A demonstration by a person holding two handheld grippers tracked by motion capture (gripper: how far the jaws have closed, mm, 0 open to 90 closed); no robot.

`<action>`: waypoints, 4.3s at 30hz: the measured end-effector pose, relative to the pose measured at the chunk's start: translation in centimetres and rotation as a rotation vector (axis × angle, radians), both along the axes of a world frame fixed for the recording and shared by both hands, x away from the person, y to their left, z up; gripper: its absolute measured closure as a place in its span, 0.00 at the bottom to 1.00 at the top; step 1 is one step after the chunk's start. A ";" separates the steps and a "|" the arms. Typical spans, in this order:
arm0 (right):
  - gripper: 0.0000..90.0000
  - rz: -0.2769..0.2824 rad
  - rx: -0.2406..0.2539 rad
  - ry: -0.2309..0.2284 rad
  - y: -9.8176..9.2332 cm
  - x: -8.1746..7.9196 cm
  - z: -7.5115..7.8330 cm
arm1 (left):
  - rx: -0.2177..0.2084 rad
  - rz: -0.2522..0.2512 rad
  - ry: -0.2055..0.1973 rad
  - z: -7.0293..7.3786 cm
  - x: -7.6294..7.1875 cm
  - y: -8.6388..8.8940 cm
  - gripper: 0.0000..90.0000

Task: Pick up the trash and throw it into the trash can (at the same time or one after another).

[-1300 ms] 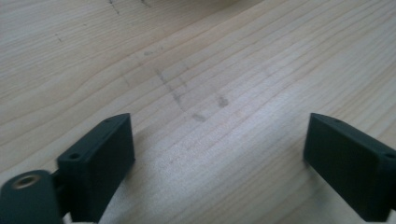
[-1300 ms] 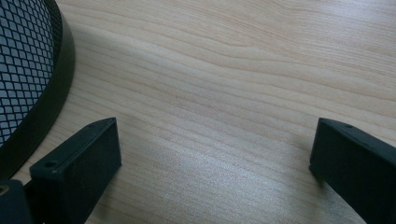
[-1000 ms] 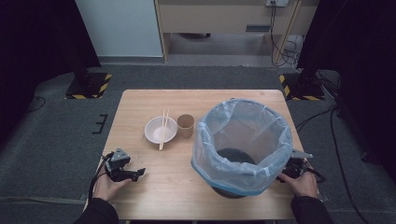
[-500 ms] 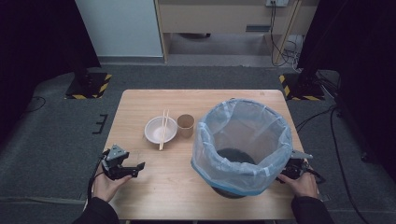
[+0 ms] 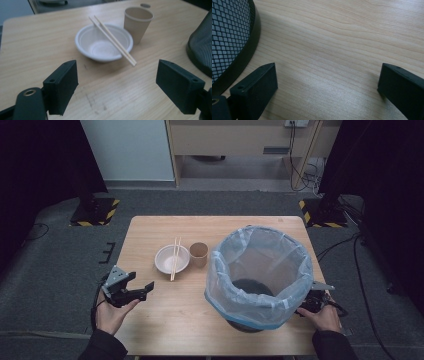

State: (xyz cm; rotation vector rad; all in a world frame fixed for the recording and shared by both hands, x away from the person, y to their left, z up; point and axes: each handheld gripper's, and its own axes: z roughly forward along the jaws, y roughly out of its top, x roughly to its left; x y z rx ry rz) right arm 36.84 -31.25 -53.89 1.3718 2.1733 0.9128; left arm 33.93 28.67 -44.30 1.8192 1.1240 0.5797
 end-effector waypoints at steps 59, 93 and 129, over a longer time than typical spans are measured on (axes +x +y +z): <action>0.03 0.006 -0.002 -0.001 0.3 -0.3 0.0 | 0.028 0.077 0.007 -3.7 11.6 -6.2 0.38; 0.04 0.018 0.005 0.002 0.3 -0.3 0.0 | 0.060 0.085 0.089 -5.7 11.8 -5.8 0.49; 0.04 0.019 0.004 0.002 0.3 -0.3 0.0 | 0.113 0.163 0.155 -5.4 11.4 -4.6 0.94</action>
